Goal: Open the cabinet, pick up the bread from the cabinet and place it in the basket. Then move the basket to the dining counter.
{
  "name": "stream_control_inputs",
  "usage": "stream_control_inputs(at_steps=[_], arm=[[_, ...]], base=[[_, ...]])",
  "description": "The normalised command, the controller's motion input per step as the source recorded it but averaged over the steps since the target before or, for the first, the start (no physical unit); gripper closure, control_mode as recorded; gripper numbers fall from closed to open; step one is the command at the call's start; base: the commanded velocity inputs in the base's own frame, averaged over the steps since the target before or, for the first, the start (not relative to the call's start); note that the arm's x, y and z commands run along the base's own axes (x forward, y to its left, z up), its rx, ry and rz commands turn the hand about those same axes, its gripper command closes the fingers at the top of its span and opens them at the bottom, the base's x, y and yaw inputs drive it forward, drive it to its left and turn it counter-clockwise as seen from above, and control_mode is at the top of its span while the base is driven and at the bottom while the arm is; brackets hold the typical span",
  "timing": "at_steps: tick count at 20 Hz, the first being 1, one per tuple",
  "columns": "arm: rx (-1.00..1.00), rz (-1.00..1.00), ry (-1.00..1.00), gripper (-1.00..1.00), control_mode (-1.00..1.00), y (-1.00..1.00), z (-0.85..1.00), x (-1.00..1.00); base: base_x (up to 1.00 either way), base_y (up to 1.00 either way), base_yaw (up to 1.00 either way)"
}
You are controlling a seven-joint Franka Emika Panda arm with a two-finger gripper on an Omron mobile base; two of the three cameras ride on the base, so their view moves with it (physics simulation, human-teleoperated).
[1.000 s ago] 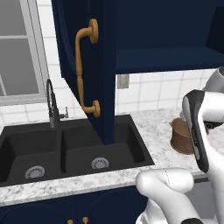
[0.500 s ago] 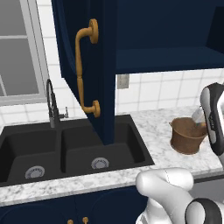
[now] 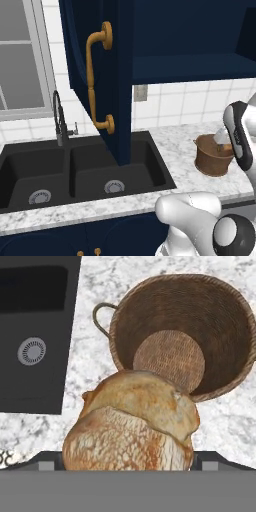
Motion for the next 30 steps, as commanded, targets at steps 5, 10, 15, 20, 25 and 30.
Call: stream_control_inputs(at_steps=[5,10,15,20,25,30], arm=[[0.00,-0.09,0.06,1.00,-1.00,-0.24,-0.21,0.38],[0.00,-0.05,0.04,1.00,-1.00,-0.29,-0.25,0.39],[0.00,-0.01,0.06,1.00,-1.00,-0.23,-0.35,0.31],[0.00,0.00,0.05,1.00,-1.00,-0.06,-0.41,0.17],[0.00,-0.01,0.03,1.00,-1.00,0.00,-0.38,0.13],[0.00,-0.01,0.00,1.00,-1.00,0.00,-0.20,0.15]], base=[[0.00,0.00,0.00],[0.00,0.00,0.00],[0.00,0.00,0.00],[0.00,0.00,0.00],[0.00,0.00,0.00],[0.00,0.00,0.00]])
